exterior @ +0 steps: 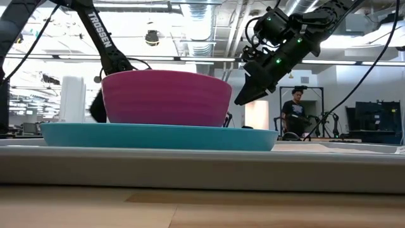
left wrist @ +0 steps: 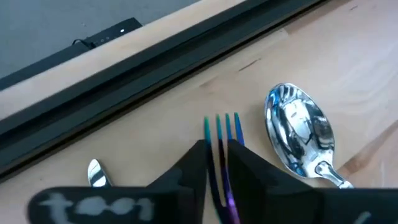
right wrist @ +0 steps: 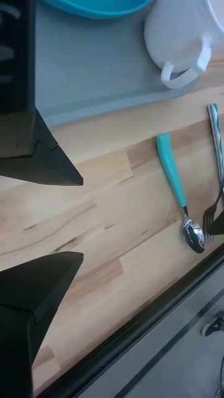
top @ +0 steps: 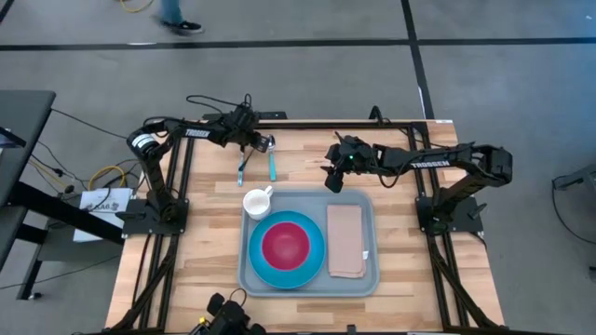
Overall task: Set up tray
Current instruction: Put the purple fork on the gray napkin
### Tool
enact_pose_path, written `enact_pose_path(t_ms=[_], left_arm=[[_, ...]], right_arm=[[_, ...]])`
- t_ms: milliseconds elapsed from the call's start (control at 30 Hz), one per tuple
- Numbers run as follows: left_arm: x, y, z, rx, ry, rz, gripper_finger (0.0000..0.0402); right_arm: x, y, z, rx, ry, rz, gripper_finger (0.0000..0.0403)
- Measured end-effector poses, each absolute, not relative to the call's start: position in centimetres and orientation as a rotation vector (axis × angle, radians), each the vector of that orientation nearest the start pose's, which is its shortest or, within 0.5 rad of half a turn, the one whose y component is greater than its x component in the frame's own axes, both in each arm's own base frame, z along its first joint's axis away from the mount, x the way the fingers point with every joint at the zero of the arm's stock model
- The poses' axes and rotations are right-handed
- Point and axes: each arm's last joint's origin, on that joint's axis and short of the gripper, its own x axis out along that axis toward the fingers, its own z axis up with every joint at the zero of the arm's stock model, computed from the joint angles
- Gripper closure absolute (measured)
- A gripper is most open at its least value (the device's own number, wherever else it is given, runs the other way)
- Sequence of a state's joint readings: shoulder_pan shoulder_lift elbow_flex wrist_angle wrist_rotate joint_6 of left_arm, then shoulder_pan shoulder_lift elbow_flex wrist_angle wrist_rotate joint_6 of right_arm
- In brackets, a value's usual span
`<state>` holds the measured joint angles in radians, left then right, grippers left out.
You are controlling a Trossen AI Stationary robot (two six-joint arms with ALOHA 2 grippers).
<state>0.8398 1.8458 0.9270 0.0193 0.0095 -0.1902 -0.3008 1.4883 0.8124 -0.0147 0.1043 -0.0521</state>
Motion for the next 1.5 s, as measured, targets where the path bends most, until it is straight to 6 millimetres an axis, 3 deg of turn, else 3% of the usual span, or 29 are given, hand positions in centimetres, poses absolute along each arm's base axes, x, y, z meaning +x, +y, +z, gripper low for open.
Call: enact_pose_path(t_ms=[200,700,1033,1367,1500], left_arm=[[23.2,25.9,12.3,-0.516,0.788,0.865,0.0398],[23.3,25.9,12.4,-0.513,0.787,0.862,0.0401],[24.3,26.8,14.0,-0.442,0.774,0.836,0.0402],[25.5,26.0,16.3,-0.277,1.088,0.74,0.0401],[26.0,25.4,16.9,-0.241,1.159,0.691,0.0401]], right_arm=[[28.7,-9.2,19.9,0.019,0.702,-0.37,0.0227],[28.7,-9.2,19.9,0.01,0.704,-0.369,0.0227],[28.8,-9.3,20.1,0.008,0.678,-0.371,0.0227],[29.4,-9.9,21.1,-0.007,0.546,-0.393,0.0227],[29.5,-10.4,21.6,-0.107,0.513,-0.386,0.0226]])
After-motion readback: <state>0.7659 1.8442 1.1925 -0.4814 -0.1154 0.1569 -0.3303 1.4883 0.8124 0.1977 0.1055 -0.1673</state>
